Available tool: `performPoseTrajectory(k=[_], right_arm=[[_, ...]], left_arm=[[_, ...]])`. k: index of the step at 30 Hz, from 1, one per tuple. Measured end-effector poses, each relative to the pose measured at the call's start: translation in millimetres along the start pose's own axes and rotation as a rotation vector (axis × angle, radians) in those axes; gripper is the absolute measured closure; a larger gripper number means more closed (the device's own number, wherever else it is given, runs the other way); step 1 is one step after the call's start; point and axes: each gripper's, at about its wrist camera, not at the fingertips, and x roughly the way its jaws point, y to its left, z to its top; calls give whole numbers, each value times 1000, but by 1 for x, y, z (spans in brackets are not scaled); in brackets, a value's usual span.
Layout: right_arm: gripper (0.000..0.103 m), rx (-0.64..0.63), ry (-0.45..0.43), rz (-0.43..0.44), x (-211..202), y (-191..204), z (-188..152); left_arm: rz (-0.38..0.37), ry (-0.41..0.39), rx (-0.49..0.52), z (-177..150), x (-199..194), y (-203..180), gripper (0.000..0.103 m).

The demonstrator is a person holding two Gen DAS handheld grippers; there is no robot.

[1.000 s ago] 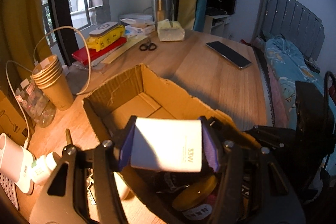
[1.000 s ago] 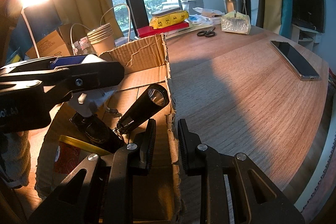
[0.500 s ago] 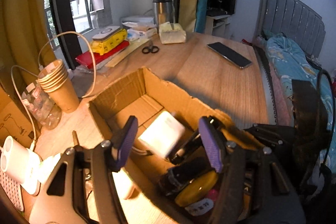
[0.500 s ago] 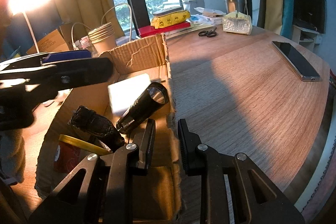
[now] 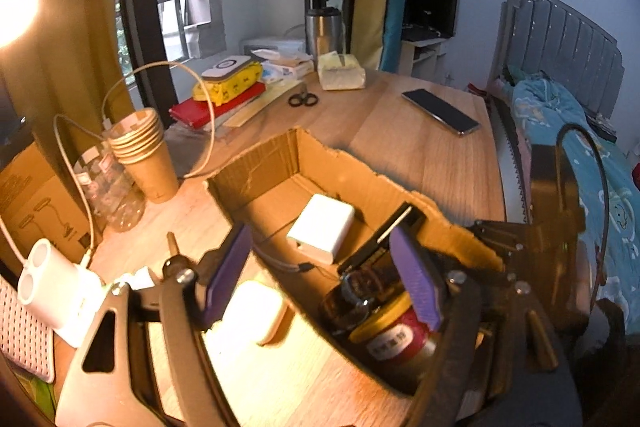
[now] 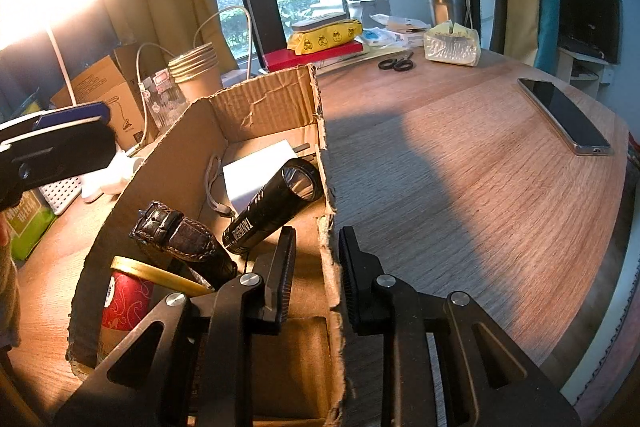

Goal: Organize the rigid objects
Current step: 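Withdraw the left gripper from the box back over the desk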

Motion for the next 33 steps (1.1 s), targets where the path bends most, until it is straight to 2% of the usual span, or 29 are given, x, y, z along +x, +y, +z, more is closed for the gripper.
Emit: performPoseTrajectory(k=[9, 27, 33], right_arm=[[79, 0, 0, 0, 0, -1, -1], [79, 0, -1, 1, 0, -1, -1], [79, -1, -1, 2, -1, -1, -1]], left_arm=[[11, 21, -46, -18, -12, 16, 29], [97, 93, -96, -58, -22, 57, 29], [69, 179, -53, -71, -4, 63, 29]])
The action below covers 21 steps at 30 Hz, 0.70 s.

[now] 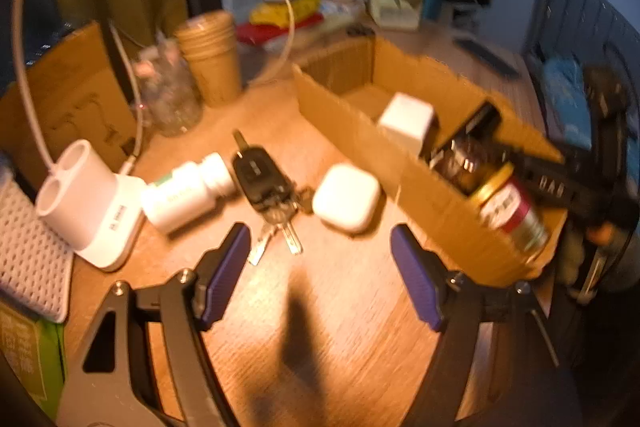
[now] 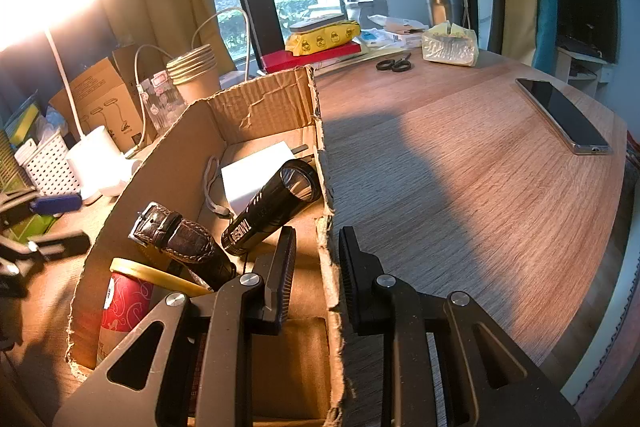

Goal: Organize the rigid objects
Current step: 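Withdraw the left gripper from the box back over the desk, then move the open left gripper down around the white earbuds case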

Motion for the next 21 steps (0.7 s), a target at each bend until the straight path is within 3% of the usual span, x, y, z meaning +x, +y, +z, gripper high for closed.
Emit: performPoseTrajectory(k=[6, 14, 21], right_arm=[[79, 0, 0, 0, 0, 0, 0], [79, 0, 0, 0, 0, 0, -1], [79, 0, -1, 0, 0, 0, 0]], left_arm=[[-47, 51, 102, 1, 27, -6, 29], [-124, 65, 155, 13, 46, -13, 29], [-138, 74, 168, 21, 58, -17, 29]])
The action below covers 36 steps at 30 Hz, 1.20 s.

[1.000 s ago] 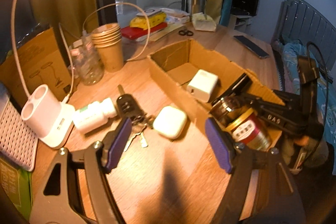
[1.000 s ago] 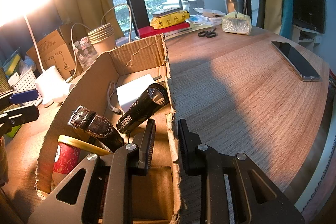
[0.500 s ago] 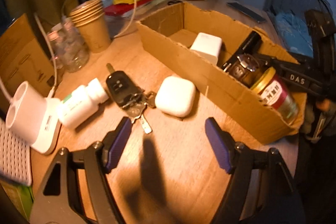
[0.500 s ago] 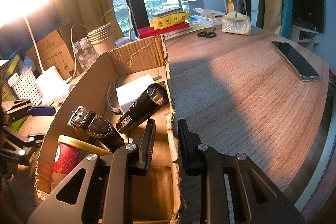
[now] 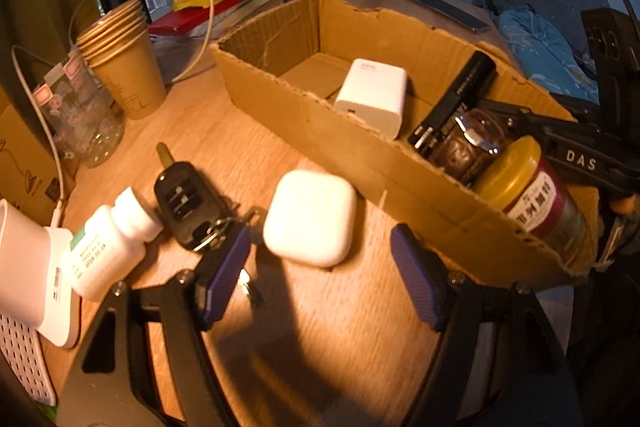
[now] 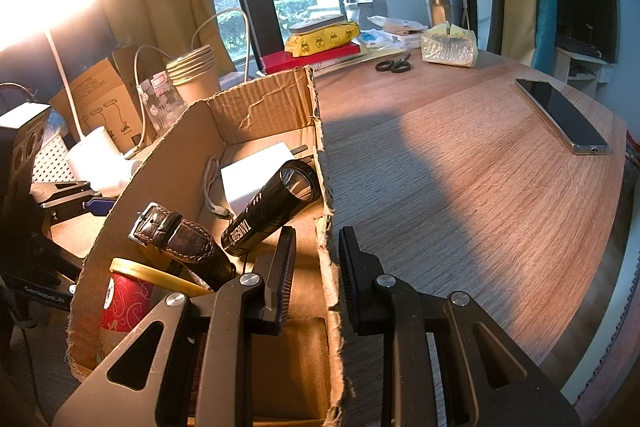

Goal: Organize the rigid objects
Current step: 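Move the open left gripper down around the white earbuds case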

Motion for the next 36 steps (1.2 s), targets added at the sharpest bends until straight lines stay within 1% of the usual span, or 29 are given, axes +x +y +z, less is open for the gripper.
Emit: performPoseTrajectory(k=[2, 3, 5, 9, 13, 15, 18, 21, 23, 25, 31, 34, 35, 36], right_arm=[[79, 0, 0, 0, 0, 0, 0], [79, 0, 0, 0, 0, 0, 0], [79, 0, 0, 0, 0, 0, 0], [79, 0, 0, 0, 0, 0, 0], [79, 0, 0, 0, 0, 0, 0], [79, 0, 0, 1, 0, 0, -1], [79, 0, -1, 1, 0, 0, -1], [79, 0, -1, 1, 0, 0, -1], [79, 0, -1, 0, 0, -1, -1], [79, 0, -1, 0, 0, -1, -1], [79, -1, -1, 1, 0, -1, -1], [79, 0, -1, 1, 0, -1, -1], [79, 0, -2, 1, 0, 0, -1], [79, 0, -1, 1, 0, 0, -1]], left_arm=[[-1, 1, 8, 2, 2, 0, 29], [9, -1, 24, 4, 3, 0, 29], [19, -1, 21, 7, 5, 3, 29], [4, -2, 33, 11, 6, 9, 29], [-12, 24, 36, 12, 15, 16, 29], [-5, 11, 45, 12, 17, 16, 29], [-15, 10, 38, 14, 18, 18, 29], [-8, 6, 53, 15, 18, 15, 29], [-2, -13, 72, 15, 16, 12, 29], [14, -13, 93, 16, 15, 9, 29], [8, 7, 108, 16, 21, 9, 29], [4, 1, 109, 15, 20, 9, 31], [-1, -1, 112, 14, 19, 8, 34], [-12, -2, 116, 14, 18, 6, 41]])
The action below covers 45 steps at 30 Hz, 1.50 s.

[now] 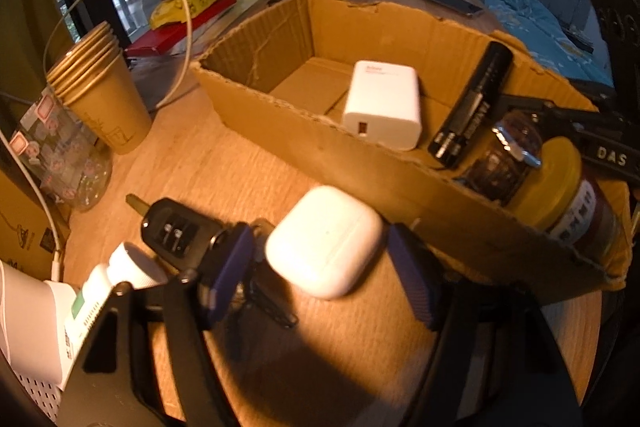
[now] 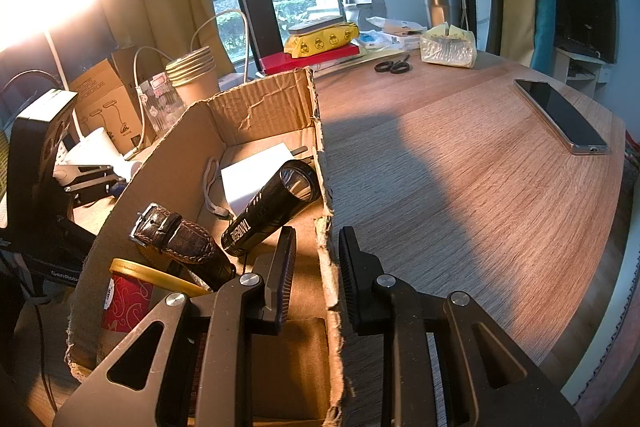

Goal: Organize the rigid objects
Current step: 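Move the open left gripper down around the white earbuds case, then close the left gripper on the earbuds case and lift it toward the box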

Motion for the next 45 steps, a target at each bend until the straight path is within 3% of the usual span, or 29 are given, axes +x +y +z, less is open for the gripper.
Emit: performPoseTrajectory(k=[1, 13, 27, 34, 45], right_arm=[[79, 0, 0, 0, 0, 0, 0], [79, 0, 0, 0, 0, 0, -1], [79, 0, -1, -1, 0, 0, -1], [79, 0, -1, 0, 0, 0, -1], [79, 0, -2, 1, 0, 0, -1]], left_arm=[[1, -3, 10, 0, -1, -2, 44], [53, -28, 54, -11, -10, -21, 45], [67, -98, -118, -27, -53, -5, 45], [85, -167, -143, -23, -80, -12, 45], [46, -235, -103, 2, -97, -41, 45]])
